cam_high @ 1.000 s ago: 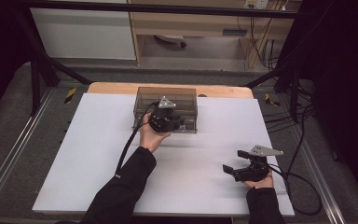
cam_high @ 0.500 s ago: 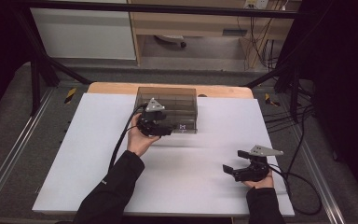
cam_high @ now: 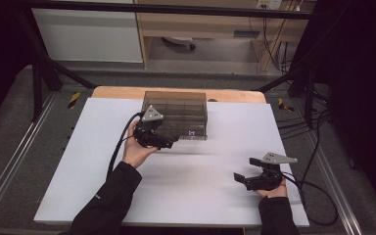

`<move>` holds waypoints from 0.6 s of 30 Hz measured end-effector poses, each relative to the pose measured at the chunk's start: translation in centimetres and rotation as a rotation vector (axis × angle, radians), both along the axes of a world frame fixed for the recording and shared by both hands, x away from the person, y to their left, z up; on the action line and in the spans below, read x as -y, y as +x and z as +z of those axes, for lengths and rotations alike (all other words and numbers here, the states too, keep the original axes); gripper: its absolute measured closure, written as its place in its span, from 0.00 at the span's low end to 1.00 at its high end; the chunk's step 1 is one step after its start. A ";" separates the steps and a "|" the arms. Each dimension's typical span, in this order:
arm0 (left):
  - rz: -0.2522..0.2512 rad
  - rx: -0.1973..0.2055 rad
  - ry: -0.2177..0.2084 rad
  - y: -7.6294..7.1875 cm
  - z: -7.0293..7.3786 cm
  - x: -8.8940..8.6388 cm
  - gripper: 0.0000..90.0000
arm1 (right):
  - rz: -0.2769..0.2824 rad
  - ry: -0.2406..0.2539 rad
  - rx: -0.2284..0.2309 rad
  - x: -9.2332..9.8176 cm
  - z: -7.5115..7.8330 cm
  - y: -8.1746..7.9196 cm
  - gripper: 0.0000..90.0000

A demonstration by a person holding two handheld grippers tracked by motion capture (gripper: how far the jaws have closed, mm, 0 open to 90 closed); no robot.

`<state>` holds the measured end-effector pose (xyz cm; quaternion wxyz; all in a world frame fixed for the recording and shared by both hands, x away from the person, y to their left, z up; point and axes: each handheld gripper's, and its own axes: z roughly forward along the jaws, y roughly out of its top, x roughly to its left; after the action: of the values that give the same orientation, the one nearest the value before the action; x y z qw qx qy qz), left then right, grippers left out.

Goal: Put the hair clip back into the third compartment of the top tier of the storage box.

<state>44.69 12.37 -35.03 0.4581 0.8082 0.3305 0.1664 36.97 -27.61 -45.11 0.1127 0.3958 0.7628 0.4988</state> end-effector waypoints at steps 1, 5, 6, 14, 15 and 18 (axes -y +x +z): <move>0.000 -0.001 -0.003 -0.1 0.0 -0.2 0.13 | 0.000 -0.001 0.001 0.0 0.0 0.0 0.00; 0.008 -0.002 -0.003 -0.4 -0.1 -0.7 0.10 | 0.001 -0.002 0.000 0.0 0.0 0.0 0.00; 0.008 -0.001 -0.006 -0.5 -0.1 -0.8 0.09 | 0.001 -0.002 0.000 0.0 0.0 0.0 0.00; 0.001 -0.006 -0.005 -1.5 -0.7 -1.7 0.06 | 0.000 -0.003 -0.001 0.0 0.0 0.0 0.00; -0.001 -0.005 -0.005 -1.6 -0.8 -1.9 0.05 | 0.000 -0.004 -0.001 0.0 0.0 0.0 0.00; 0.002 0.001 -0.007 -2.0 -0.9 -2.3 0.05 | -0.002 -0.004 -0.001 -0.1 -0.1 0.0 0.00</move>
<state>42.65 14.65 -35.96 0.4611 0.8062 0.3316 0.1658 36.99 -27.56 -45.16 0.1133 0.3965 0.7635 0.4970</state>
